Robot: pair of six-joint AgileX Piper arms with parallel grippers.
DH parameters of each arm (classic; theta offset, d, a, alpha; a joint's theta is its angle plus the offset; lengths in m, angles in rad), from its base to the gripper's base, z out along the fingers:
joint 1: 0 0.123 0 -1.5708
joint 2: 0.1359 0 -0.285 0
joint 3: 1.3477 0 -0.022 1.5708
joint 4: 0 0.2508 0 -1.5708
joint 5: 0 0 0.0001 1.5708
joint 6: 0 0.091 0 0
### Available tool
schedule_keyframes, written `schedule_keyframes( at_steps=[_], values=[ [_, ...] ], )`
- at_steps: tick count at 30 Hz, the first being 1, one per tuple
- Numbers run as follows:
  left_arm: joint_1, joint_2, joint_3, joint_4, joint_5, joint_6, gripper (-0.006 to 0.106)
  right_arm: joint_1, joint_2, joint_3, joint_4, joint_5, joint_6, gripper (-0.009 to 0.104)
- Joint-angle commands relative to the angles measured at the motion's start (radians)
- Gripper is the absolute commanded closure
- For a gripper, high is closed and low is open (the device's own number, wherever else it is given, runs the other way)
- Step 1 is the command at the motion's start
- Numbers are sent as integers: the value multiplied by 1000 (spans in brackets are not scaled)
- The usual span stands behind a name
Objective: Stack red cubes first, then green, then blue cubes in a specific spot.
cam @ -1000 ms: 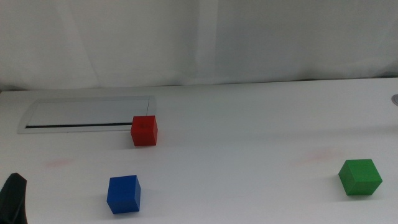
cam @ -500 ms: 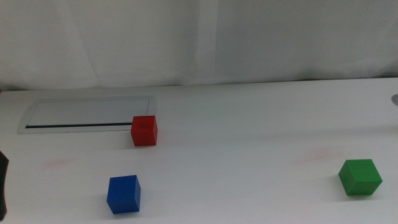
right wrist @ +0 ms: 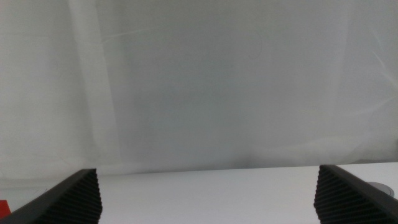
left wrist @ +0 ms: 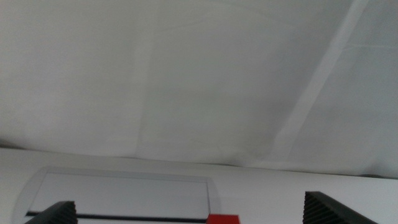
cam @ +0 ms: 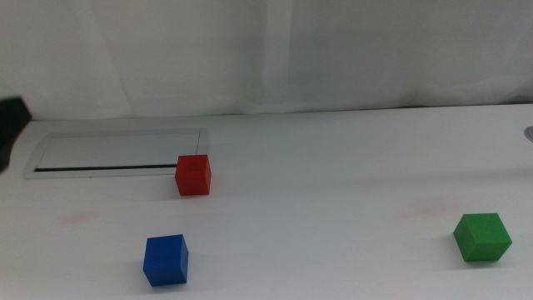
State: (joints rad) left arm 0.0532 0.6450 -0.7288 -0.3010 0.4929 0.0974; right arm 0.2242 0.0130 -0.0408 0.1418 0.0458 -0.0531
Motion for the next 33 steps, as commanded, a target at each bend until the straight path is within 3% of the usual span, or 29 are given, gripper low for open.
schedule_keyframes(
  at_steps=[1,12,22,24,33],
  values=[
    [-24,62,-74,-26,22,17,10,3,5,-1,-5,-8,-2,3],
    [-224,447,-425,13,114,-44,10,3,5,-1,-5,-8,-2,3],
    [-452,753,-663,584,344,-616,10,3,5,-1,-5,-9,-2,3],
    [-472,801,-686,610,357,-681,10,3,5,-1,-5,-9,-2,3],
    [-472,1004,-771,573,409,-683,10,3,5,-1,-5,-9,-2,3]
  ],
)
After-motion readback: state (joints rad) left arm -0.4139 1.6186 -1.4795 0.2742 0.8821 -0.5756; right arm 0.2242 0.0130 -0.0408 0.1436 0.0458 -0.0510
